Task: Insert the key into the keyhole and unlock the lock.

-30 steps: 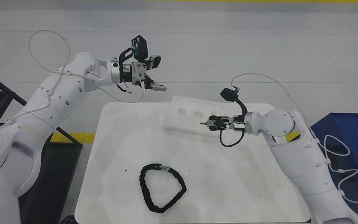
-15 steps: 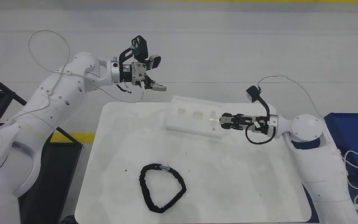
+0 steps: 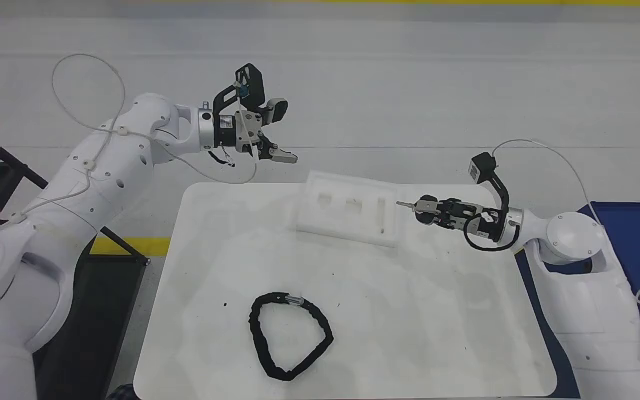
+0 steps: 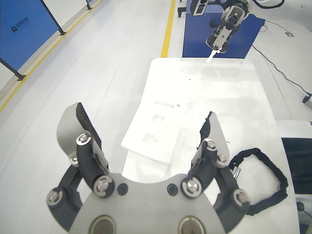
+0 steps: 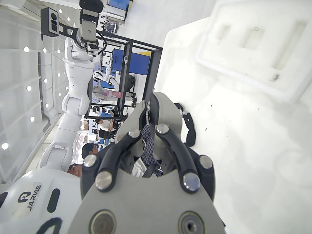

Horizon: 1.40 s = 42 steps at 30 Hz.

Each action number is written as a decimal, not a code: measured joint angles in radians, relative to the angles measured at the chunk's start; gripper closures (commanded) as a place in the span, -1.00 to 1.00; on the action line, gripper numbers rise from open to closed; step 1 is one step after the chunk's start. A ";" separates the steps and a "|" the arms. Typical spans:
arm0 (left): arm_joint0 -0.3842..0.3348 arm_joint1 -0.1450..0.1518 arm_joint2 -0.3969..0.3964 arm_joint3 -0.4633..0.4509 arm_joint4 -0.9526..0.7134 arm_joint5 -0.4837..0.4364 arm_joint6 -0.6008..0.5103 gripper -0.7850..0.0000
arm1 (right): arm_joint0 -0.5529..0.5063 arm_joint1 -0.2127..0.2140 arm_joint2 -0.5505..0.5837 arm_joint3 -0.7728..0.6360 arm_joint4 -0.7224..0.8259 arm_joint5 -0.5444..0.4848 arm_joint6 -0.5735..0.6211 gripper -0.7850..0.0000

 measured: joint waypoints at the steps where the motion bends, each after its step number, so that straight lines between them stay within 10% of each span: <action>1: 0.000 0.000 0.000 0.000 0.000 0.000 0.000 -1.00 | 0.000 0.000 0.000 0.000 0.000 0.000 0.000 1.00; 16: 0.007 0.000 -0.002 -0.005 0.003 0.009 -0.003 -1.00 | 0.000 0.000 0.000 0.000 0.000 0.000 0.000 1.00; 42: 0.283 0.041 0.009 -0.170 0.353 0.000 0.114 -1.00 | 0.000 0.000 0.000 0.000 0.000 0.000 0.000 1.00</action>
